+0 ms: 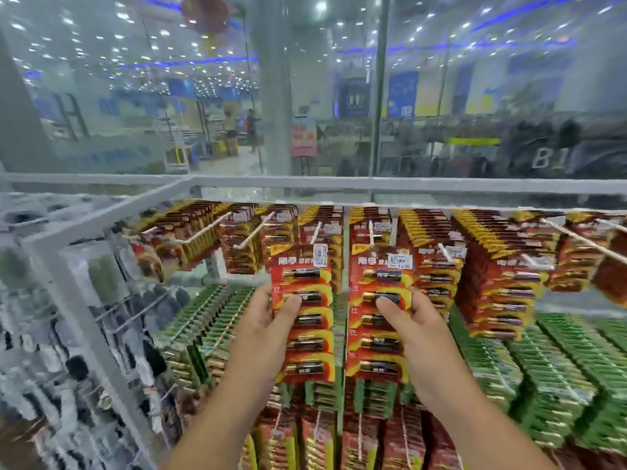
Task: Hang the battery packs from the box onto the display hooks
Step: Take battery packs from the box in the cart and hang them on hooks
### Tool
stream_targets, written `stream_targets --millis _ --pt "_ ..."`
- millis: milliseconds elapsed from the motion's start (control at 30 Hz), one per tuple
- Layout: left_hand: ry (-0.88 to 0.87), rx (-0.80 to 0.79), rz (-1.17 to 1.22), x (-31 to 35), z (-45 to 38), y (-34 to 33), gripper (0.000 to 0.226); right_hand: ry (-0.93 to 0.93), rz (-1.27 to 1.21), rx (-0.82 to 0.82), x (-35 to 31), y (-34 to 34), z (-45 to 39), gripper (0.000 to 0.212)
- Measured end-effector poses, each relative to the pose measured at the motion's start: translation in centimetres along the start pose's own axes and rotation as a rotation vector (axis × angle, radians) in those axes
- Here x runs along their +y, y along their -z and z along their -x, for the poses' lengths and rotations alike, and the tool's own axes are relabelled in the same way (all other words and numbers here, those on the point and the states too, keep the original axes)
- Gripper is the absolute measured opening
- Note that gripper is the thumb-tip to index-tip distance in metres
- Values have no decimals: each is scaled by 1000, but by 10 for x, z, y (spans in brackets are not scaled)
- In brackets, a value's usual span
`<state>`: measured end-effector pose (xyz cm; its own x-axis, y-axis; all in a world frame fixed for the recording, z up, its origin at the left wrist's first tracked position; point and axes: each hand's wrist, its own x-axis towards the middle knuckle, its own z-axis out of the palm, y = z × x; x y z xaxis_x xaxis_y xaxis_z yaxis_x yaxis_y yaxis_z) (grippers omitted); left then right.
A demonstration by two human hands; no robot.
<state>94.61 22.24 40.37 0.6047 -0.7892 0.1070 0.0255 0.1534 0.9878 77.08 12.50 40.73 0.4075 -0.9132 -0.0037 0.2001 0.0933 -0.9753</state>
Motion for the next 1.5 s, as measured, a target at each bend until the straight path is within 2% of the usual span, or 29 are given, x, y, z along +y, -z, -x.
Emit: stream_targets --millis 67,233,267,333,433,533,600,667,700,767,833,967,1033,1100,1133,1267,1367,1500 --pt "12 -56 3 -2 -18 6 14 4 9 53 1 -11 -6 97" --pt "53 -138 77 -8 -40 9 18 16 -12 146 10 -21 -8 85" --pt "56 -149 83 -10 -41 8 20 17 0 153 11 -21 -9 88" --pt "73 -146 94 -12 -42 6 18 19 54 182 13 -19 -9 96" --pt "102 -106 103 -17 -46 3 18 14 77 161 18 -17 -11 87" --pt "111 -85 83 -21 -51 -1 18 -8 92 154 19 -14 -21 92" --pt "112 -85 79 -21 -55 -4 17 -24 93 168 20 -12 -29 76" --pt "104 -91 70 -21 -62 -7 15 -29 109 137 21 -13 -37 42" --pt "106 -85 62 -21 -66 -8 16 -30 106 130 22 -14 -40 35" --pt "103 -78 44 -24 -74 -8 22 0 140 163 24 -16 -47 45" --pt "87 -61 16 -27 -82 -9 24 19 174 192 28 -16 -57 70" --pt "58 -37 -65 -33 -102 -15 12 37 224 253 40 -21 -84 82" --pt "47 -36 -113 -36 -115 -18 11 63 239 317 47 -20 -102 69" --pt "15 -22 -130 -37 -126 -21 12 71 215 352 46 -20 -118 36" --pt "-2 -18 -130 -35 -130 -23 14 71 195 366 49 -20 -125 28" --pt "-50 9 -182 -41 -146 -30 27 78 167 460 55 -28 -149 34" --pt "-60 60 -217 -48 -153 -32 27 103 150 476 55 -30 -162 29" --pt "-59 96 -265 -54 -159 -31 34 82 176 503 55 -35 -168 35"
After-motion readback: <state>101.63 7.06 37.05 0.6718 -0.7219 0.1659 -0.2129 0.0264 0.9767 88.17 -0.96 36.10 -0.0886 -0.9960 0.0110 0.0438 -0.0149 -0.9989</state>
